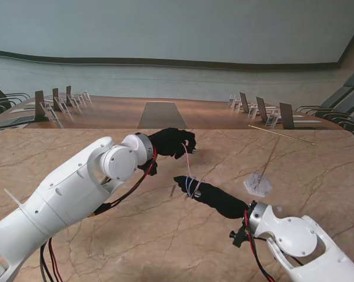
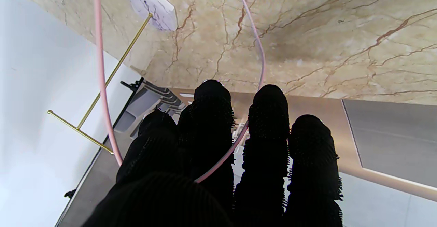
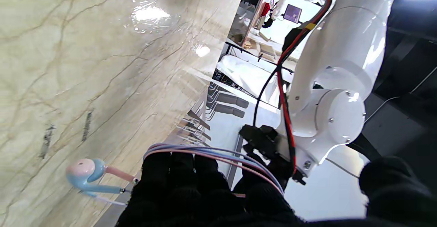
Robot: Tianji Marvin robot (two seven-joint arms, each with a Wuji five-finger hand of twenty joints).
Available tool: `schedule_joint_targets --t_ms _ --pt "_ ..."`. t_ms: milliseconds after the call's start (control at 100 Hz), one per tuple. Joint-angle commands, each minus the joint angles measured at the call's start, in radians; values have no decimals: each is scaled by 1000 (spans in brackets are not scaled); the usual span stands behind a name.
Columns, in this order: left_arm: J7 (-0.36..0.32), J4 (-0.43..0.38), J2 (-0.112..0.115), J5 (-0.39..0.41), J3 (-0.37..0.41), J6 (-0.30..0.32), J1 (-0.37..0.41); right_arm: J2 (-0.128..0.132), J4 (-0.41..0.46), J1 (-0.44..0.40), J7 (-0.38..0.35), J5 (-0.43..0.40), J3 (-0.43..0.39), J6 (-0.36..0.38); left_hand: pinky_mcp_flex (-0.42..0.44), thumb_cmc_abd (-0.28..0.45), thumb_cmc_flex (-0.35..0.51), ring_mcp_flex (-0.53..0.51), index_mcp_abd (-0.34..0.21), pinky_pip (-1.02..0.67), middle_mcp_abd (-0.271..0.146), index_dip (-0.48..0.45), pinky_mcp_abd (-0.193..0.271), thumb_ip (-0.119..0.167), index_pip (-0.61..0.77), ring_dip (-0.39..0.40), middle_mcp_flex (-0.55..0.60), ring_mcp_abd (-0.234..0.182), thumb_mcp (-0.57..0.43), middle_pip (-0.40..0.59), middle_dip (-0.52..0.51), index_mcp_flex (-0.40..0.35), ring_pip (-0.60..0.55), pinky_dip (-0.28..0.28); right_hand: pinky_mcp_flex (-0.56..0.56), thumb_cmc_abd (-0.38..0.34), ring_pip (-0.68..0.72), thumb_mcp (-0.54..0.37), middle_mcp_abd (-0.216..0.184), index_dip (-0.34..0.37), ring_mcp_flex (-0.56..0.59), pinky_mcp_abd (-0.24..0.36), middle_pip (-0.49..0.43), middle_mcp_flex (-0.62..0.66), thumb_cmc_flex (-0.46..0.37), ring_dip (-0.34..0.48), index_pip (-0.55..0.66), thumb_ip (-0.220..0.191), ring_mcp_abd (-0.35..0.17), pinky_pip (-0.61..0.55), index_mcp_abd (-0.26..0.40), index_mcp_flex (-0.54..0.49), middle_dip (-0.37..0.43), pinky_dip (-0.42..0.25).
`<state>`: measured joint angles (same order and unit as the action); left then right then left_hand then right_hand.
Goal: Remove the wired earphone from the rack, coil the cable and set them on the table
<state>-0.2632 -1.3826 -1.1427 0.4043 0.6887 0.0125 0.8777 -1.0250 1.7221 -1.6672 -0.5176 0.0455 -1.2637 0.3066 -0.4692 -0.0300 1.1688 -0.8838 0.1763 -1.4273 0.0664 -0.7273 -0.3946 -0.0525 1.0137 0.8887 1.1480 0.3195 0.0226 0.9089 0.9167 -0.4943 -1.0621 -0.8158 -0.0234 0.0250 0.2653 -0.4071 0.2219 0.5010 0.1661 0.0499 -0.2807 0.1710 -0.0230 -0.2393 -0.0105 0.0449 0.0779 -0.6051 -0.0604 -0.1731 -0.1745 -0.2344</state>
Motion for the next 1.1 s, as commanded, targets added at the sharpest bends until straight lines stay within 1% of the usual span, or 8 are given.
schedule_joint_targets --t_ms 0,80,450,630,660,850,880,1090 --pt "-6 -20 4 2 7 5 6 -5 -14 -8 10 -8 -3 -10 -17 26 -2 -25 -2 -43 -21 -7 -25 -10 20 -7 48 3 14 36 24 -14 -28 7 10 0 -20 -2 -13 14 -21 -14 17 -7 23 -6 -1 23 4 -20 80 38 10 10" --pt "-15 -32 8 4 14 7 11 -9 -24 -5 22 -15 -4 -12 -25 26 -9 -33 6 -50 9 -13 -28 -11 24 -6 58 1 14 55 38 -22 -39 8 9 1 -21 -3 -13 15 -21 -13 20 -6 23 -6 -3 23 3 -17 78 38 11 9" --pt "-52 -97 28 16 49 16 46 -20 -76 43 57 -39 9 -39 -12 41 -51 -20 23 -54 -14 -55 -22 -11 50 1 61 -7 14 129 90 -45 -69 3 16 -2 -30 -6 -15 -27 -39 -7 70 -11 35 -4 -29 26 -7 8 40 34 33 1" --pt "-64 -132 35 16 64 20 65 -28 -111 81 76 -50 29 -63 -13 45 -61 -22 19 -54 -10 -67 -27 -12 54 0 65 -3 14 126 89 -53 -70 -2 42 -5 -67 -12 -31 -169 -61 9 146 -20 51 18 -37 30 -28 51 15 27 63 -18" --pt "-65 -137 36 15 66 19 68 -29 -116 86 78 -51 31 -68 -14 45 -61 -23 20 -55 -6 -68 -30 -12 53 0 65 -1 13 124 88 -54 -70 -3 41 -5 -97 -15 -33 -261 -61 13 166 -16 56 25 -32 32 -33 76 14 19 70 -39" --pt "-72 -167 41 13 80 22 87 -39 -151 114 111 -61 40 -88 -13 47 -64 -23 16 -52 -6 -74 -31 -13 51 0 66 3 12 120 87 -57 -70 -6 63 -9 -167 -13 -54 -368 -77 30 250 -26 71 29 -52 35 -52 123 3 10 110 -54" --pt "-74 -173 42 14 82 22 91 -41 -157 118 117 -62 41 -89 -12 47 -65 -22 16 -51 -6 -75 -32 -13 51 0 66 3 13 120 87 -57 -69 -6 60 -10 -179 -14 -55 -469 -76 31 259 -25 74 14 -40 37 -53 147 2 4 110 -85" --pt "-91 -210 50 10 87 21 119 -57 -214 162 172 -78 45 -84 -7 46 -63 -17 12 -47 -2 -80 -32 -14 50 0 64 5 12 116 88 -60 -67 -9 77 -16 -238 -10 -82 -533 -88 54 318 -46 85 23 -67 41 -79 189 8 0 164 -108"
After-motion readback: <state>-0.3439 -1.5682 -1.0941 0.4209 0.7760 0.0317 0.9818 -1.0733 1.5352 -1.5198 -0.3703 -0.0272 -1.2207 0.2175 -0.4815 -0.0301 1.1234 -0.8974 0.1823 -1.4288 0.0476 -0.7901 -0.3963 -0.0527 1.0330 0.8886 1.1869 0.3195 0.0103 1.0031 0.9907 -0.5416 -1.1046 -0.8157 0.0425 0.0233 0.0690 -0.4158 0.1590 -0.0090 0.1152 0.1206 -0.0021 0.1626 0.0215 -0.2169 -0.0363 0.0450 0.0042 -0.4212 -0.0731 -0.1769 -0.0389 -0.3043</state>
